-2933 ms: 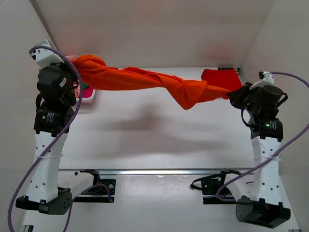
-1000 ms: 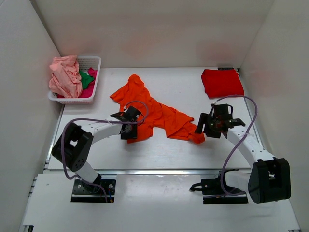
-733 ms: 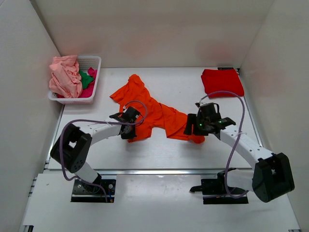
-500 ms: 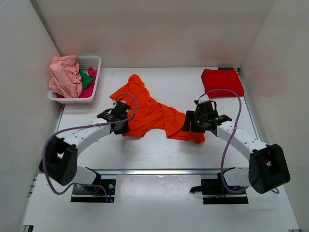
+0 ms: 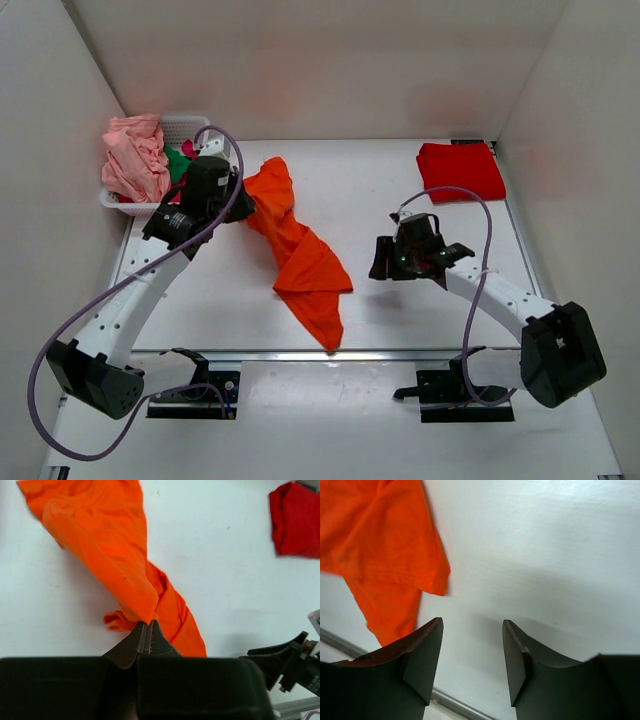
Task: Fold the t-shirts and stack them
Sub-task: Flatten out the tshirt
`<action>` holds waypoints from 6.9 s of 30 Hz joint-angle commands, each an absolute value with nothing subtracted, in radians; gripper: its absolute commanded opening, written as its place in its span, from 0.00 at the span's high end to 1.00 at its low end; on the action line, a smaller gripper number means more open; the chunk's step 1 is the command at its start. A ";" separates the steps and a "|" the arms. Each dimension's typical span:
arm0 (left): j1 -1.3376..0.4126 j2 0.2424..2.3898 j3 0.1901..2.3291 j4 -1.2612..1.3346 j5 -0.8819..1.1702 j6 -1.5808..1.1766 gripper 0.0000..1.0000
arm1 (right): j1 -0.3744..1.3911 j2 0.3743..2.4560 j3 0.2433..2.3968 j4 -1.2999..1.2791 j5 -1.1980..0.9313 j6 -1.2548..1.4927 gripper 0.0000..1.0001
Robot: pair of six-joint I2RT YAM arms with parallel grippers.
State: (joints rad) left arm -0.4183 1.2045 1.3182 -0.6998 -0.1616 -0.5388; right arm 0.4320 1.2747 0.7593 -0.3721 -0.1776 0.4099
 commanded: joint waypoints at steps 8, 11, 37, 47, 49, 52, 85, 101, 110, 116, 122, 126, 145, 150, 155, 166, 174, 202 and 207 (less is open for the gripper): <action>-0.414 1.190 1.230 -0.727 -0.146 -0.545 1.00 | 0.737 1.250 0.709 -0.295 -0.222 0.446 0.52; -0.411 1.187 1.212 -0.733 -0.143 -0.538 1.00 | 0.874 1.284 0.735 -0.247 -0.196 0.457 0.54; -0.123 1.331 1.751 -0.833 -0.247 -0.345 1.00 | 0.249 0.852 0.841 -0.115 -0.591 0.737 1.00; -0.156 1.299 1.913 -0.809 -0.333 -0.301 1.00 | -0.112 0.861 1.003 -0.290 -0.735 0.681 1.00; -0.169 1.263 1.898 -0.775 -0.357 -0.285 1.00 | -0.133 0.851 1.002 -0.285 -0.745 0.686 1.00; -0.213 1.232 1.926 -0.764 -0.386 -0.276 1.00 | -0.182 0.827 1.012 -0.275 -0.791 0.680 1.00; -0.203 1.793 2.223 -0.587 -0.270 -0.275 1.00 | -0.023 1.297 1.158 -0.105 -0.429 0.522 1.00; -0.207 1.733 1.856 -0.594 -0.243 -0.262 0.21 | 0.064 1.740 1.612 -0.351 -0.198 0.279 0.33; -0.287 1.225 1.137 -0.729 -0.241 -0.334 0.25 | 0.331 1.343 0.918 -0.428 -0.183 0.340 0.36; -0.285 1.025 0.810 -0.698 -0.241 -0.448 0.26 | 0.339 1.223 0.693 -0.376 -0.229 0.426 0.32; -0.293 1.094 0.736 -0.747 -0.313 -0.474 0.26 | 0.371 1.334 0.729 -0.359 -0.239 0.411 0.34; -0.236 1.062 0.715 -0.758 -0.308 -0.492 0.23 | 0.390 1.362 0.709 -0.315 -0.276 0.445 0.37; -0.271 1.218 0.814 -0.721 -0.291 -0.471 0.23 | 0.012 1.560 1.049 -0.425 -0.426 0.233 1.00; -0.287 1.246 0.818 -0.716 -0.296 -0.479 0.22 | -0.017 1.706 1.179 -0.393 -0.426 0.238 1.00; -0.314 1.253 0.796 -0.733 -0.267 -0.476 0.22 | -0.023 1.778 1.219 -0.389 -0.408 0.245 0.70; -0.416 1.312 0.709 -0.830 -0.183 -0.580 0.26 | -0.021 1.686 1.152 -0.410 -0.321 0.216 0.60; -0.405 1.246 0.635 -0.833 -0.144 -0.705 0.30 | -0.026 1.595 1.086 -0.403 -0.345 0.225 0.60; -0.345 1.095 0.660 -0.762 -0.183 -0.710 1.00 | 0.043 1.730 1.078 -0.308 -0.336 0.256 0.58; -0.356 1.101 0.649 -0.744 -0.164 -0.715 1.00 | 0.061 1.766 1.097 -0.282 -0.313 0.282 0.57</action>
